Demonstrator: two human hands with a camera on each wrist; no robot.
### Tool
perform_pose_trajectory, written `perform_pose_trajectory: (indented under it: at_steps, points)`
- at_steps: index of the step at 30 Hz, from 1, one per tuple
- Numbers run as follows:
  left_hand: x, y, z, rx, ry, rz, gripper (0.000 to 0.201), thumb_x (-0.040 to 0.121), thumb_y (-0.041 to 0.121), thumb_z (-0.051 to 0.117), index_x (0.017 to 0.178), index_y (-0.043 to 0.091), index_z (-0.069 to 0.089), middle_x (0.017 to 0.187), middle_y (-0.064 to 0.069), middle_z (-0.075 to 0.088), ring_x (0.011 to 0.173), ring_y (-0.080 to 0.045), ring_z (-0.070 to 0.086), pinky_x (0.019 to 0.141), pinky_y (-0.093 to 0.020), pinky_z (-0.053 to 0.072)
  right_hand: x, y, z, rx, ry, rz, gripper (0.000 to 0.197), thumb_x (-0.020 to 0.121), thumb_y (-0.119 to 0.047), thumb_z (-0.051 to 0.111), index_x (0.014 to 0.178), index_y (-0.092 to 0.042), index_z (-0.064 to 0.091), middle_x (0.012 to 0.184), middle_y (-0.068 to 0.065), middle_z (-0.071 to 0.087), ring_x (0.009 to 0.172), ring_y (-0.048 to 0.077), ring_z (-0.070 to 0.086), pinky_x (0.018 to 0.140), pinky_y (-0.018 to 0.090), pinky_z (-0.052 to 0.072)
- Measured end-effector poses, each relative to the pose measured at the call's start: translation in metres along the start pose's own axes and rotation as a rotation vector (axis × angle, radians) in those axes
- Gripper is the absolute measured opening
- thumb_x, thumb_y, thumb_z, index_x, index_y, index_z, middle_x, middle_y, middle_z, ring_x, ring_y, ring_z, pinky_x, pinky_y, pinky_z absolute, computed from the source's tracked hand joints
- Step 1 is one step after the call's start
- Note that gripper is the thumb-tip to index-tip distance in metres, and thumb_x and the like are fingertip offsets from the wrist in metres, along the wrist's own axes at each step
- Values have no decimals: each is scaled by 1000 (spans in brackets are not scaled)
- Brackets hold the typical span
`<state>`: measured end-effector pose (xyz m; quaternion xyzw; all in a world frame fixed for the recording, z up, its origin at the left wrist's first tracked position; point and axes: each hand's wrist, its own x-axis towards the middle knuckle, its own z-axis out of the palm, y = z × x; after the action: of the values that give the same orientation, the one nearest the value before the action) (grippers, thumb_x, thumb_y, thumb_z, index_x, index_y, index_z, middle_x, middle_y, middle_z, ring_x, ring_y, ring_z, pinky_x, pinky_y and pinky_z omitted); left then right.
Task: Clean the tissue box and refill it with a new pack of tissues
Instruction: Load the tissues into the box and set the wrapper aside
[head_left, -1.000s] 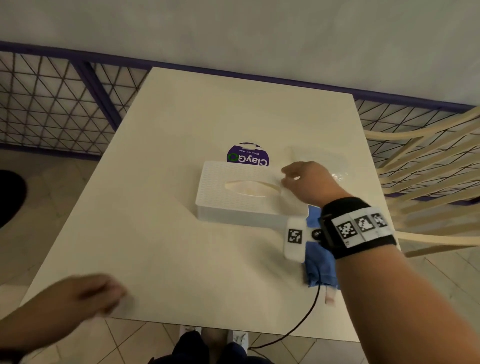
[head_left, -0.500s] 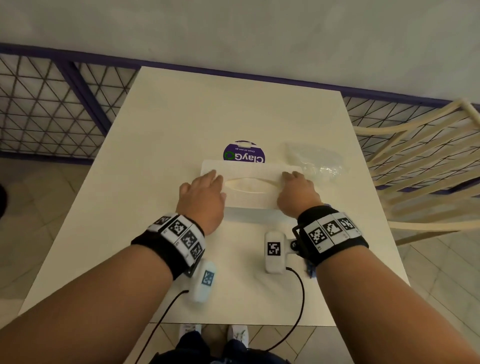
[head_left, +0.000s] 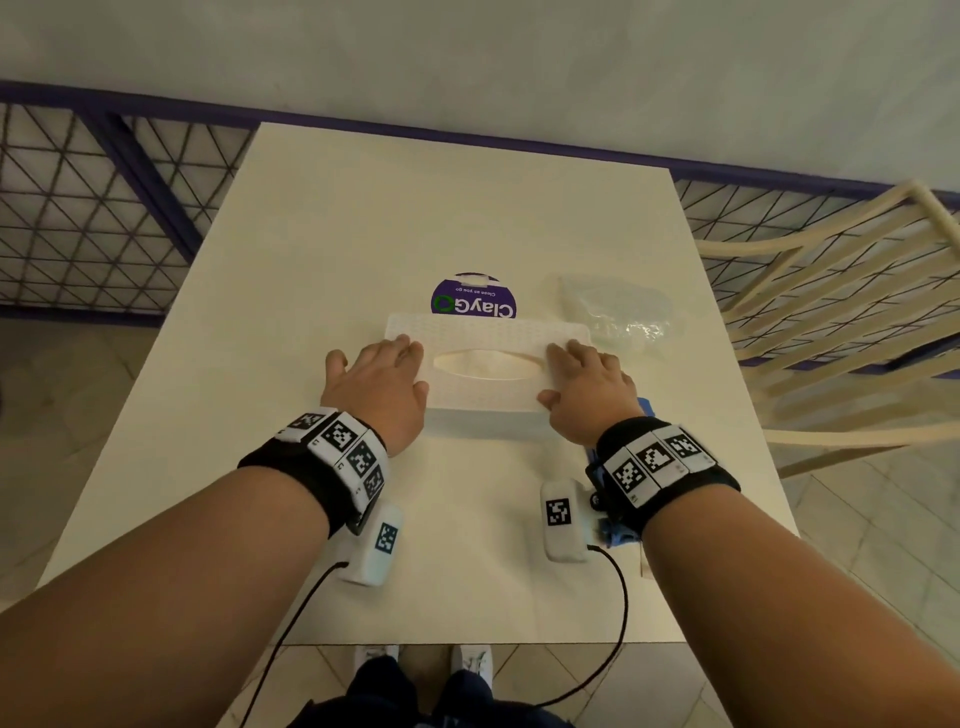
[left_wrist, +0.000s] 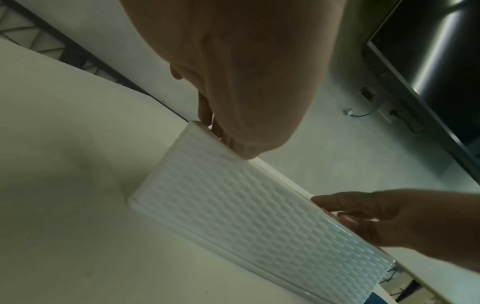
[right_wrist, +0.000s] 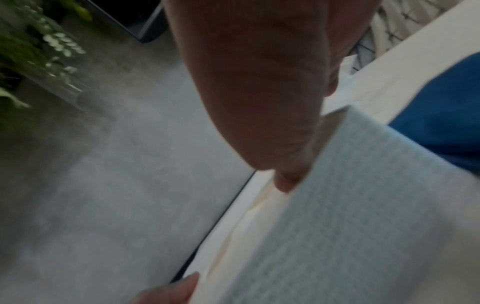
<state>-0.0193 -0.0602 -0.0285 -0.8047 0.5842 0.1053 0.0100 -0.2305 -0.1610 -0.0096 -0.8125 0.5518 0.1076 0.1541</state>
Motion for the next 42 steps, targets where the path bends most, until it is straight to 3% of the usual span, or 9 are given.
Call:
perform_pose_trajectory:
  at_steps: [5, 10, 14, 17, 27, 31, 34, 37, 42]
  points:
    - [-3, 2, -2, 23, -26, -13, 53, 98, 38, 23, 149, 26, 17, 158, 8, 15, 141, -11, 20, 109, -49, 11, 5, -23, -15, -123, 58, -100, 44, 89, -26, 50, 133, -26, 43, 137, 7, 45, 129, 30, 37, 111, 55, 22]
    - [-5, -3, -1, 17, -27, -10, 51, 97, 39, 24, 148, 29, 19, 157, 9, 16, 140, -10, 22, 107, -50, 12, 17, -49, -20, -58, 102, -397, 29, 94, -37, 45, 120, -41, 57, 141, -2, 39, 130, 24, 32, 107, 42, 29]
    - [-6, -4, 1, -8, -18, -18, 52, 97, 39, 25, 148, 30, 19, 157, 10, 15, 140, -9, 20, 108, -51, 12, 27, -55, -25, -203, 1, -499, 36, 94, -27, 43, 119, -46, 59, 146, -2, 34, 131, 26, 30, 106, 43, 27]
    - [-7, -4, 3, -31, 5, -19, 51, 98, 39, 26, 147, 30, 20, 157, 10, 16, 140, -8, 20, 108, -50, 12, 35, -58, -24, -283, 7, -536, 29, 95, -38, 41, 112, -50, 61, 144, -2, 36, 127, 25, 34, 102, 42, 29]
    - [-8, -5, 8, -65, 31, -26, 51, 97, 39, 26, 147, 30, 19, 157, 11, 14, 141, -8, 18, 107, -49, 14, 55, -62, -24, -422, 25, -604, 18, 85, -37, 61, 100, -41, 70, 141, -5, 38, 119, 20, 41, 99, 40, 28]
    - [-8, -5, 10, -80, 33, -31, 51, 97, 39, 26, 147, 31, 18, 157, 12, 14, 141, -7, 16, 107, -49, 14, 64, -68, -15, -461, 100, -624, 21, 88, -43, 54, 83, -32, 71, 132, -2, 46, 111, 23, 45, 95, 43, 33]
    - [-7, -5, 10, -78, 32, -34, 51, 97, 39, 25, 147, 31, 17, 157, 12, 13, 141, -7, 16, 107, -48, 13, 67, -68, -12, -447, 127, -650, 24, 90, -43, 51, 84, -28, 69, 133, -2, 47, 113, 24, 45, 97, 44, 31]
    - [-8, -4, 10, -77, 26, -36, 51, 97, 38, 24, 147, 30, 17, 157, 12, 12, 141, -7, 15, 107, -49, 13, 65, -67, -13, -381, 124, -689, 18, 87, -33, 56, 96, -25, 69, 143, -5, 40, 124, 23, 39, 101, 42, 28]
    - [-8, -3, 7, -82, 21, -36, 51, 97, 37, 24, 147, 30, 17, 157, 12, 12, 141, -7, 15, 108, -47, 13, 59, -67, -23, -251, 69, -688, 10, 80, -17, 63, 83, -25, 70, 142, -4, 36, 122, 23, 37, 100, 36, 31]
